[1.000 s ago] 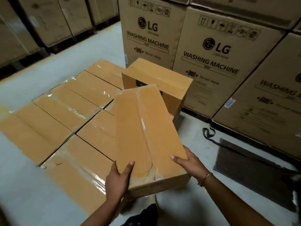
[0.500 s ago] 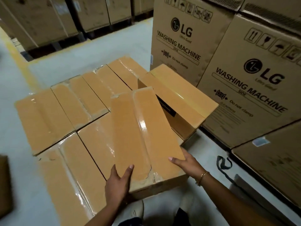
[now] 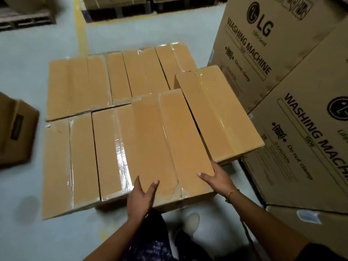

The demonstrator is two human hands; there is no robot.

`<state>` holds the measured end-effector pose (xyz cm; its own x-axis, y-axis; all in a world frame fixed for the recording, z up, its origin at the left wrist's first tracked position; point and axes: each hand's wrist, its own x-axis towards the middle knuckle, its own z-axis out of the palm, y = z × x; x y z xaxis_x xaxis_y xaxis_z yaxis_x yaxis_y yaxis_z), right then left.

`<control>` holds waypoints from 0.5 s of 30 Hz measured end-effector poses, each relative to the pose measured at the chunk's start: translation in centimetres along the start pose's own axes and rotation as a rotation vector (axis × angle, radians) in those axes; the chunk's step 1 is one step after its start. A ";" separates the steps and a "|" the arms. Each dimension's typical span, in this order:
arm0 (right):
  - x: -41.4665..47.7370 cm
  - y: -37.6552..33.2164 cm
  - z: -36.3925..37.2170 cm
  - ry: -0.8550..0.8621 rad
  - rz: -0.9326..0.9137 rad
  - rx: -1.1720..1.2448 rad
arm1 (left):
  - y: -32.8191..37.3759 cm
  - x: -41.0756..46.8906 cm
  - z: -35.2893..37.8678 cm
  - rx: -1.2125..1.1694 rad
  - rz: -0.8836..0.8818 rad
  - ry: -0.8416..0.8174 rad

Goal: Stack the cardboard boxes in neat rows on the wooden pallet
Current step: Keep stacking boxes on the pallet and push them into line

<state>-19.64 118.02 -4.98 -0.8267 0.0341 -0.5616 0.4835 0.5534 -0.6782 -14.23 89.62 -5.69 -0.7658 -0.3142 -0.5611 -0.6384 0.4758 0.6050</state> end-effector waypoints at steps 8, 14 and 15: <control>3.0 3.5 -0.8 0.039 0.011 -0.295 | -1.9 0.7 4.0 0.006 -0.037 -0.094; 3.8 5.5 -1.0 -0.091 0.012 -0.336 | -2.6 1.7 5.0 -0.005 -0.081 -0.118; 3.8 5.7 -1.2 -0.123 0.009 -0.339 | -2.5 1.6 4.9 -0.002 -0.077 -0.123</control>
<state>-20.39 122.35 -10.46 -0.7722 -0.0490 -0.6335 0.3506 0.7986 -0.4891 -13.51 92.00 -10.87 -0.6995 -0.2465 -0.6708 -0.6951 0.4528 0.5584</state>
